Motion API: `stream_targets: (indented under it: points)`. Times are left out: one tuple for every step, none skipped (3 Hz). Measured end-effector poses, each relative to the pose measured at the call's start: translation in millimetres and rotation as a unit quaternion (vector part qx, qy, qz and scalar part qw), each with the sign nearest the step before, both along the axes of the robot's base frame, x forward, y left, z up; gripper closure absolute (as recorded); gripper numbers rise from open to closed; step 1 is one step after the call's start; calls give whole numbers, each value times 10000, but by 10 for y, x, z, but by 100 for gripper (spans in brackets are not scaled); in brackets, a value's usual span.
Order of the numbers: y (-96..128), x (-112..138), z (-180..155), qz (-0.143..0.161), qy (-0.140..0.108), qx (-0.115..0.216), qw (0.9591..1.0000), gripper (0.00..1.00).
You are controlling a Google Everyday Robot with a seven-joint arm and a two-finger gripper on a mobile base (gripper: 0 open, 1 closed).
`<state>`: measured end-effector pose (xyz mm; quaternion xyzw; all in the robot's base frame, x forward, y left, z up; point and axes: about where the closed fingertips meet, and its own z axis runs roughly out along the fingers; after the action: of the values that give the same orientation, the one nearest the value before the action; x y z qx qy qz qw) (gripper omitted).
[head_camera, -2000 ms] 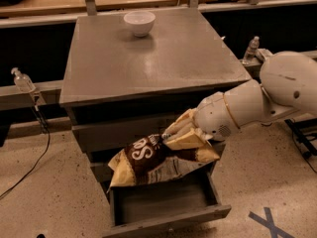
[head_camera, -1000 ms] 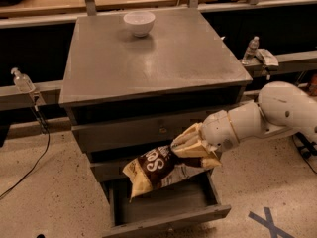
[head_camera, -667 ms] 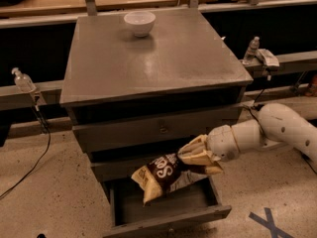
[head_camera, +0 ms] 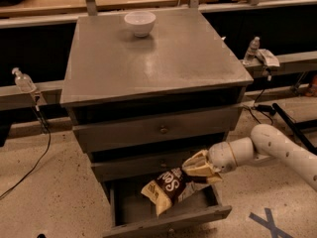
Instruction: Place brown chip bag into bottom drawer
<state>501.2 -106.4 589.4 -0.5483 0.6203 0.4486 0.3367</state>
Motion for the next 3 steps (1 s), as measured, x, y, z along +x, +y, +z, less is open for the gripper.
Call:
stream_targets:
  points:
    - [-137, 1, -416, -119, 312, 132, 9994, 100]
    - [-275, 83, -657, -434, 454, 170, 9979, 100]
    - [-487, 296, -785, -1089, 516, 296, 9923, 74]
